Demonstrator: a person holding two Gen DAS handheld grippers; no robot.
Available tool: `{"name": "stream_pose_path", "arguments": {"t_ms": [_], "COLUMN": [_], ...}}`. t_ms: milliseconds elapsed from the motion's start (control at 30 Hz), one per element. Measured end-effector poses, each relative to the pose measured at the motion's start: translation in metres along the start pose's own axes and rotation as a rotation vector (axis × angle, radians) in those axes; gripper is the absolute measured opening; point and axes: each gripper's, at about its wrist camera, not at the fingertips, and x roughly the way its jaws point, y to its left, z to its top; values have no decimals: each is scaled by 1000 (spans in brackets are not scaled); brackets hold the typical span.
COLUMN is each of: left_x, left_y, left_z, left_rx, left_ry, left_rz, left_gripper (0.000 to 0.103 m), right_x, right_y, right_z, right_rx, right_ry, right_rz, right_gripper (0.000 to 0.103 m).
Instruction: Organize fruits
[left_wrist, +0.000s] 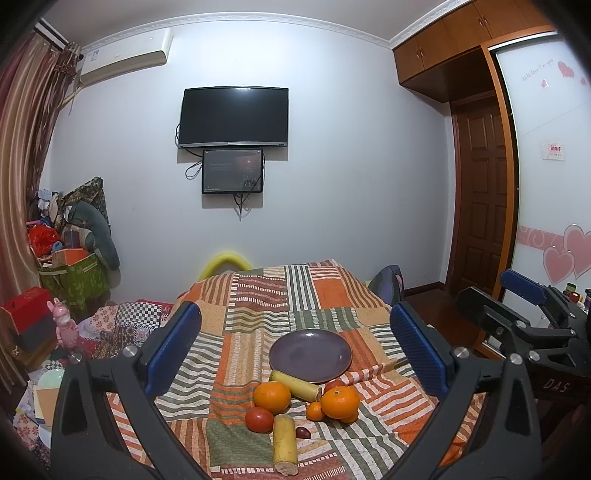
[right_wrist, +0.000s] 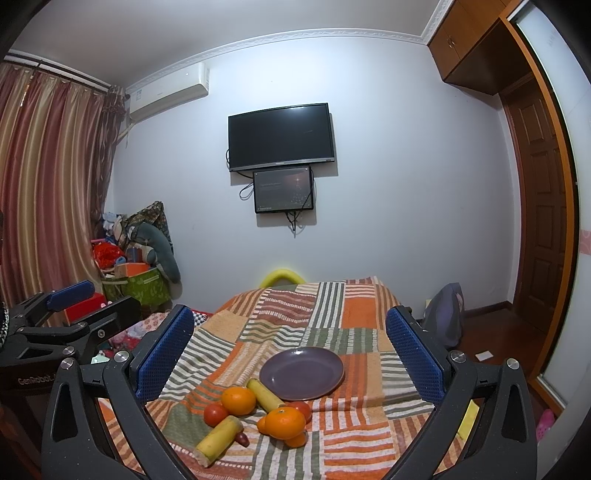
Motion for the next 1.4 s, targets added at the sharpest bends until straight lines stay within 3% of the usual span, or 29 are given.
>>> {"name": "stream_pose_path", "arguments": {"t_ms": [467,567,900,1400], "left_x": [9,17,67,146], "left_y": [4,8,27,40], "left_z": [-5,-7,-33,-116], "left_rx": [-9,-16,-35,-30], "left_ry": [23,49,232,546], "left_rz": [1,4,-20,-25], "left_gripper": [103,92,87,86], "right_x": [6,12,38,98], "right_y": [-4,-7,-13,-22], "right_z": [-6,-11,-37,-91], "right_rx": [-2,-2,-37,-58], "right_ry": [25,47,154,444], "right_rz": [0,8,22,80], "right_gripper": [103,103,93,83]}}
